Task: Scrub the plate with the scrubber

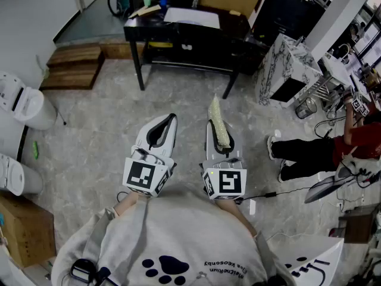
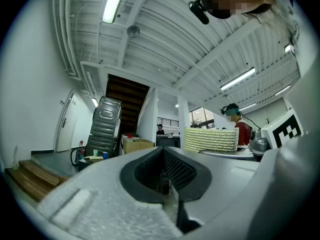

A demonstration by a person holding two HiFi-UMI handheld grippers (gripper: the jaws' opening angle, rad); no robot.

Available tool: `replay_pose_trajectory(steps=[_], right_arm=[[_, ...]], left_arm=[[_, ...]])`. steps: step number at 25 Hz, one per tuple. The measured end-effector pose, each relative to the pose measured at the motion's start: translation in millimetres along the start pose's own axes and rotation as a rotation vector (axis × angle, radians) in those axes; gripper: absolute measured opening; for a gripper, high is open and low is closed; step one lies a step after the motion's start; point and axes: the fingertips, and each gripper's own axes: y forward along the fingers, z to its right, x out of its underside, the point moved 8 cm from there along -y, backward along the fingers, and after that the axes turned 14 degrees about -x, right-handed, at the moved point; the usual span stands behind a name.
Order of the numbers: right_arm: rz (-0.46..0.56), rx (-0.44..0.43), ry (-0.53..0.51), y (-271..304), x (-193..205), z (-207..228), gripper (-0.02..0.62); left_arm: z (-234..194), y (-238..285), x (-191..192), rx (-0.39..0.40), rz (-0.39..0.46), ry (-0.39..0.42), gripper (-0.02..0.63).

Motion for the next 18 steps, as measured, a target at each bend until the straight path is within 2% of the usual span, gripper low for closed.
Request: replay_pose_trajectory(steps=[11, 18], right_arm=[[0.015, -0.021, 0.012, -12.0, 1.5, 21.5, 0.065], [-0.001, 0.033, 0.050, -11.2, 18.7, 45.0, 0.066]], left_arm=[[20.7, 14.8, 9.9, 0.008, -0.016, -0.017, 0.003], [23.4, 38.3, 23.9, 0.028, -0.039, -0.015, 0.003]])
